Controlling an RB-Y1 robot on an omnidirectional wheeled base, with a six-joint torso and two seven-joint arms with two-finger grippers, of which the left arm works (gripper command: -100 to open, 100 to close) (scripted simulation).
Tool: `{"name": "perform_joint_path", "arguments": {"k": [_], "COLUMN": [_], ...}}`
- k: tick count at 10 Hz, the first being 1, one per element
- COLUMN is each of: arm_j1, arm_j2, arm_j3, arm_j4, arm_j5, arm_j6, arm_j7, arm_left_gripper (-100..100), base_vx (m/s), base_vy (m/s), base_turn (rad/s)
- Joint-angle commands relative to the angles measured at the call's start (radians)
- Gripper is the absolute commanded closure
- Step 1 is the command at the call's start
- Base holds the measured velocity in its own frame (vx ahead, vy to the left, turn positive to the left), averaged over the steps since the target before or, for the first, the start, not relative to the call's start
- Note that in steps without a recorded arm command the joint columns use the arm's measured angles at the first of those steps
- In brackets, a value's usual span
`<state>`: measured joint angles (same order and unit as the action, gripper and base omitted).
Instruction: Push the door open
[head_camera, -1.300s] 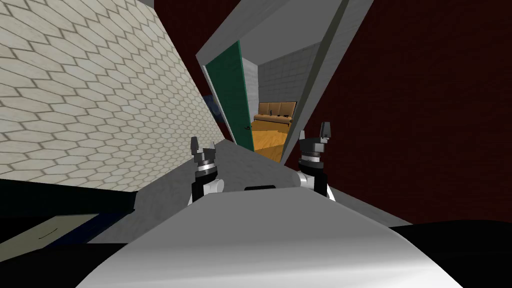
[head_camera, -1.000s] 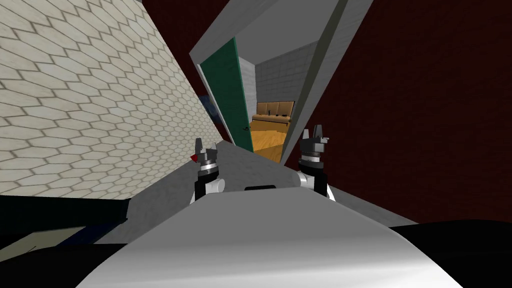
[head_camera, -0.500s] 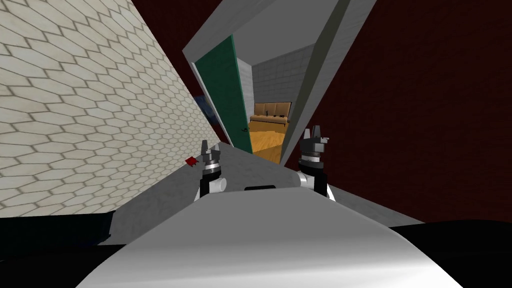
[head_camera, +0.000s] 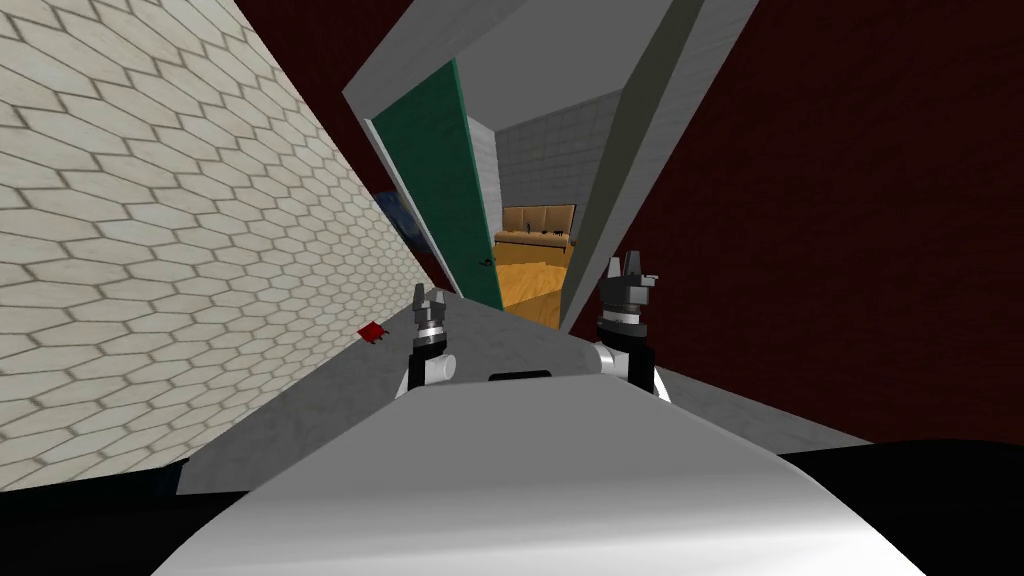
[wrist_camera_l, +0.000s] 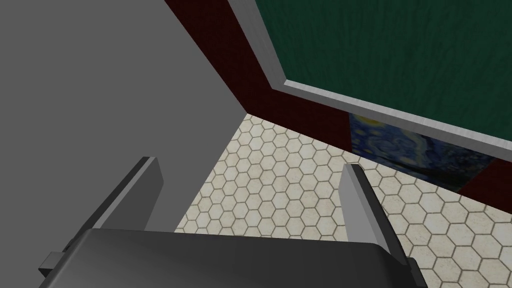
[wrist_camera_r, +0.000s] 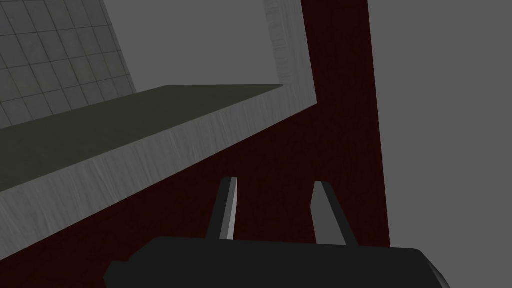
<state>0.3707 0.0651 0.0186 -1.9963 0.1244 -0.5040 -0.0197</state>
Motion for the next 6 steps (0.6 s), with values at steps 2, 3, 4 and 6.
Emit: {"name": "perform_joint_path", "arguments": {"k": [2, 3, 4, 6], "arm_j1": [-0.025, -0.034, -0.043, -0.062], "arm_j2": [0.006, 0.008, 0.010, 0.014], "arm_j3": [0.002, 0.002, 0.003, 0.004], "arm_j4": [0.063, 0.086, 0.109, 0.158], "arm_j5": [0.001, 0.001, 0.002, 0.003], "arm_j6": [-0.014, -0.019, -0.024, -0.034], "arm_j7": [0.000, 0.000, 0.000, 0.000], "arm_left_gripper": [-100, -100, -100, -100], "base_vx": [0.093, 0.090, 0.081, 0.082], "base_vy": [0.061, 0.091, 0.088, 0.071], "base_turn": [-0.095, -0.100, -0.095, -0.120]}}
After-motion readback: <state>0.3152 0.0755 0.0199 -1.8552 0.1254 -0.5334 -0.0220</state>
